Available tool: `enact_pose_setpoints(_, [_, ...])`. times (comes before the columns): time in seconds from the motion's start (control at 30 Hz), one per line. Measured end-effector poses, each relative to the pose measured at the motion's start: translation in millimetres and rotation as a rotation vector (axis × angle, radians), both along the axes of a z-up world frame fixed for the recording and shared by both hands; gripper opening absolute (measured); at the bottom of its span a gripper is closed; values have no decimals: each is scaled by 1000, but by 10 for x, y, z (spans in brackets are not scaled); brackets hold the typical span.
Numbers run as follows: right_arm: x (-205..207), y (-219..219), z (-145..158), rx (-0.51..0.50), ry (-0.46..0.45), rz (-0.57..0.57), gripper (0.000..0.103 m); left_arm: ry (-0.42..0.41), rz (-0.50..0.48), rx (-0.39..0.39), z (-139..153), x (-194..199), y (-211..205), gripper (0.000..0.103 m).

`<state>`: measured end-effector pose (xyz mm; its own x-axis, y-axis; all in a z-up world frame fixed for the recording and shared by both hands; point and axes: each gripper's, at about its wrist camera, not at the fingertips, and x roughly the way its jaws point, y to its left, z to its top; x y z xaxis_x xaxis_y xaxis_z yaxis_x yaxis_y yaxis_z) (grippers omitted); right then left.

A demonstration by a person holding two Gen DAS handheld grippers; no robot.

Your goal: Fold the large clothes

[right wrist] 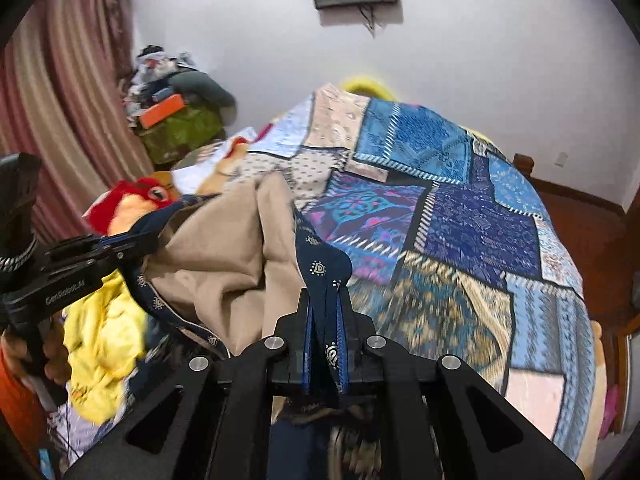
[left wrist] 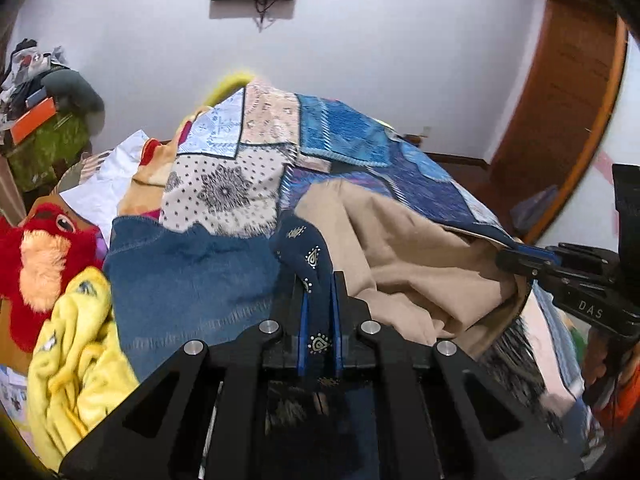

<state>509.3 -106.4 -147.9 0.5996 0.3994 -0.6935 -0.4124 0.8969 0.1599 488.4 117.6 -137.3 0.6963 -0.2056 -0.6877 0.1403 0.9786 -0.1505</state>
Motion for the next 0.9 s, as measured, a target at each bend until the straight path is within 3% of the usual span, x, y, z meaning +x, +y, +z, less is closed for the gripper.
enact_pose_setpoints(0.2, [-787, -93, -72, -13, 25, 48, 7, 51, -43, 39, -218, -697, -82, 9])
enact_pose_setpoints(0.4, [-1276, -223, -475, -93, 81, 32, 7, 134, -39, 55, -677, -1146, -96, 9])
enact_pose_setpoints(0.53, [-1307, -363, -741, -146, 119, -10, 7, 201, -14, 113, -1043, -1304, -91, 9])
enact_pose_setpoints(0.63, [-1314, -471, -921, -244, 117, -67, 8, 232, 5, 153, -1292, -1368, -70, 9])
enact_pose_setpoints(0.7, [-1304, -556, -1050, -295, 152, -86, 8, 253, 17, 140, -1407, -1376, -29, 9])
enact_pose_setpoints(0.9, [-1282, -772, -1196, -260, 232, -103, 9, 277, 48, 137, -1609, -1343, -11, 16])
